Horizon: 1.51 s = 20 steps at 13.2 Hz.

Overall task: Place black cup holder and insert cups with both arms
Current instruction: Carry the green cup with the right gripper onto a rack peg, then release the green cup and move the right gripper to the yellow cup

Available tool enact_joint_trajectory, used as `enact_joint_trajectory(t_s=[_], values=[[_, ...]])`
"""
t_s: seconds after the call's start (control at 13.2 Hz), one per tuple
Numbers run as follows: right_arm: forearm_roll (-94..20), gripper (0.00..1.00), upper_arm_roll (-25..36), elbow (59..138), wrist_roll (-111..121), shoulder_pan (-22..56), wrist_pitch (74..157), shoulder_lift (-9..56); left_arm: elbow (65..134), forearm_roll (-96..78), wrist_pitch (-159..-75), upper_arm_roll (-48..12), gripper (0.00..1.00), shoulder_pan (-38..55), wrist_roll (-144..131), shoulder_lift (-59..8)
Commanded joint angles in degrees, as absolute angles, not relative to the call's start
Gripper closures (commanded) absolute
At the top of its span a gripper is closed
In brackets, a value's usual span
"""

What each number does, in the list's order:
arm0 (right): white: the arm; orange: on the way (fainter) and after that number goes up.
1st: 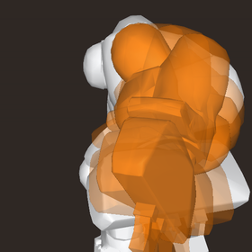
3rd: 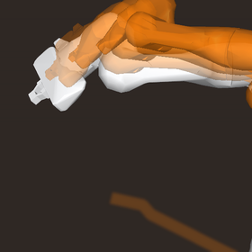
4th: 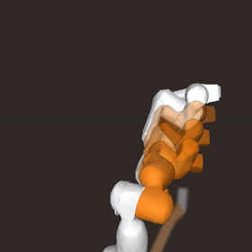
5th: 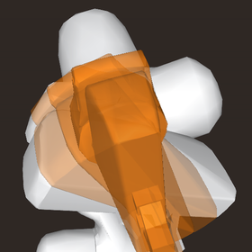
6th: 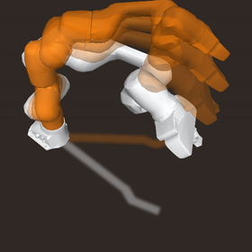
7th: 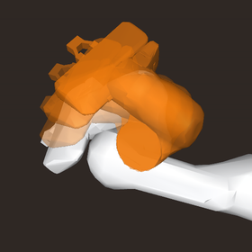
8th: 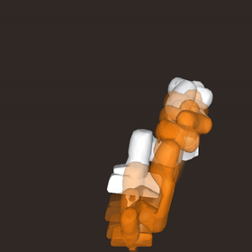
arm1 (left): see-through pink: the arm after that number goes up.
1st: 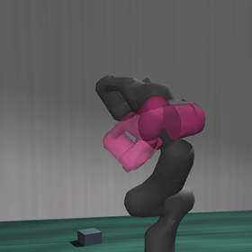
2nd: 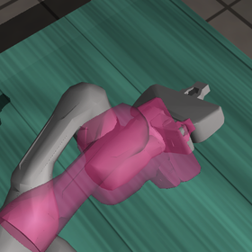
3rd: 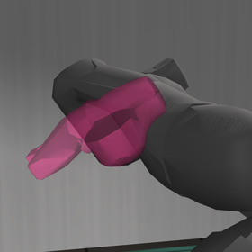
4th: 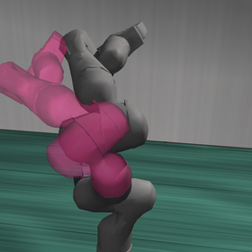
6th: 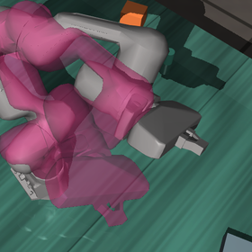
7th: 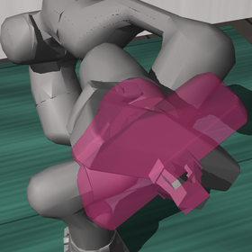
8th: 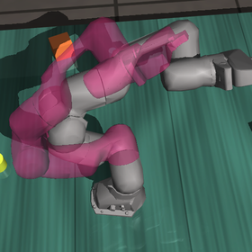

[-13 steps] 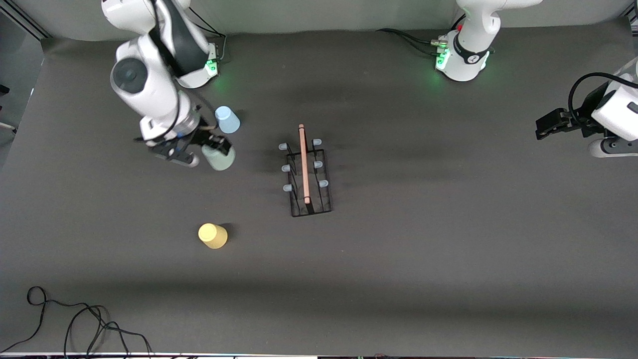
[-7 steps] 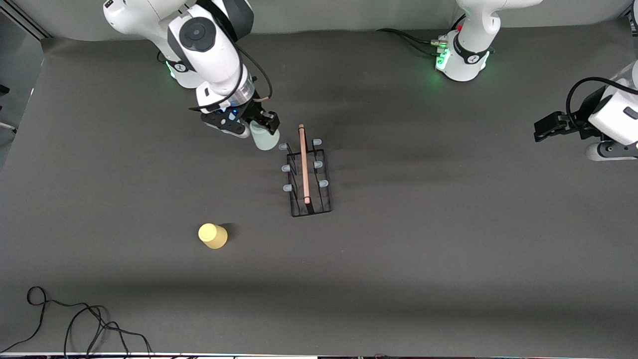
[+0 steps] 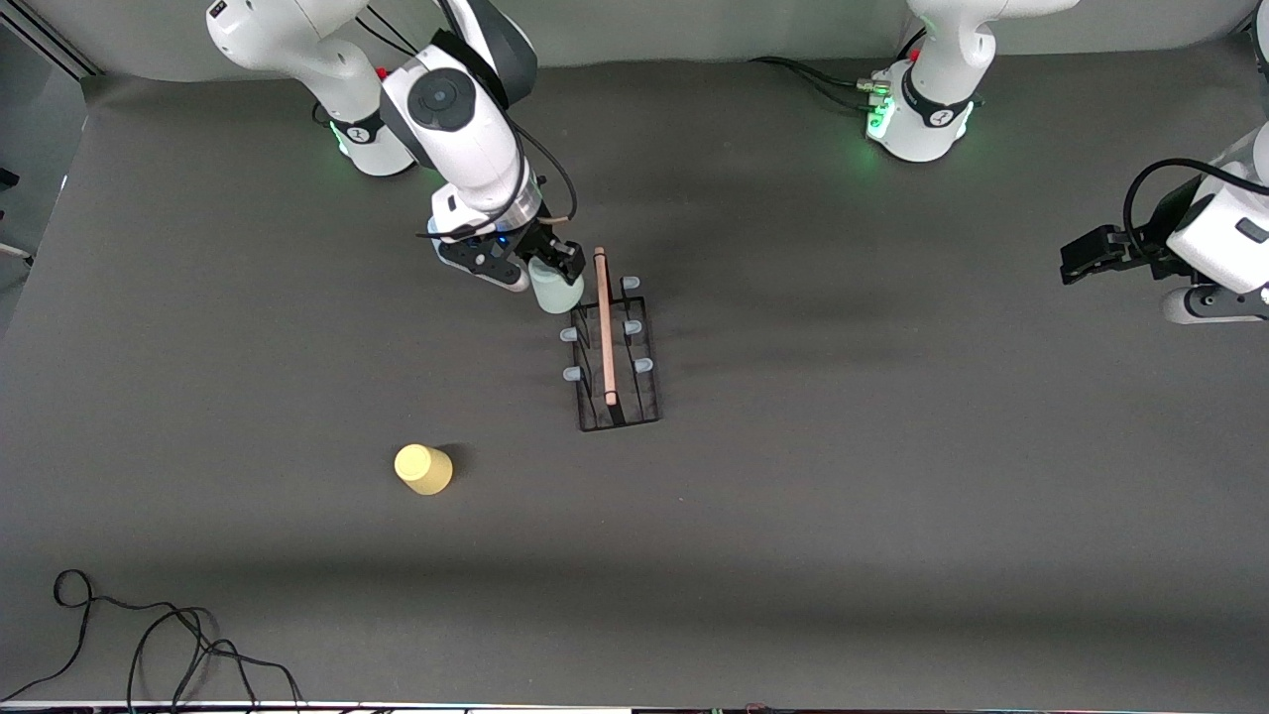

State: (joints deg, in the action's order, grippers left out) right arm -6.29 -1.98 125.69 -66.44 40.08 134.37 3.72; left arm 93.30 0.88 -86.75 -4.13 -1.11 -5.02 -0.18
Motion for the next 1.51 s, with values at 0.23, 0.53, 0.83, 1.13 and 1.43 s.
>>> enact_joint_trajectory(t_s=[0.23, 0.53, 0.83, 1.13, 1.43], values=[[-5.89, 0.00, -1.41, 124.19, -67.85, 41.13, 136.14, 7.38, 94.22, 1.67, -87.54, -3.43, 0.00, -0.18, -4.39, 0.35], [-5.54, 0.00, -0.88, 121.91, -65.84, 40.52, 134.14, 6.77, 94.22, 1.67, -87.54, -3.51, 0.00, -0.09, -4.39, 0.35], [-4.39, 0.00, 9.45, 114.45, -44.44, 37.88, 125.51, 8.86, 94.22, 1.67, -87.54, -3.43, 0.00, -0.09, -4.39, 0.35], [-6.32, 0.00, 17.31, 105.93, -30.08, 35.09, 125.86, 17.99, 94.22, 1.67, -87.71, -3.51, 0.00, -0.09, -4.39, 0.26], [-11.15, 0.00, 17.31, 98.54, -22.35, 28.66, 128.23, 28.01, 94.22, 1.67, -87.71, -3.43, 0.00, -0.09, -4.39, 0.00]])
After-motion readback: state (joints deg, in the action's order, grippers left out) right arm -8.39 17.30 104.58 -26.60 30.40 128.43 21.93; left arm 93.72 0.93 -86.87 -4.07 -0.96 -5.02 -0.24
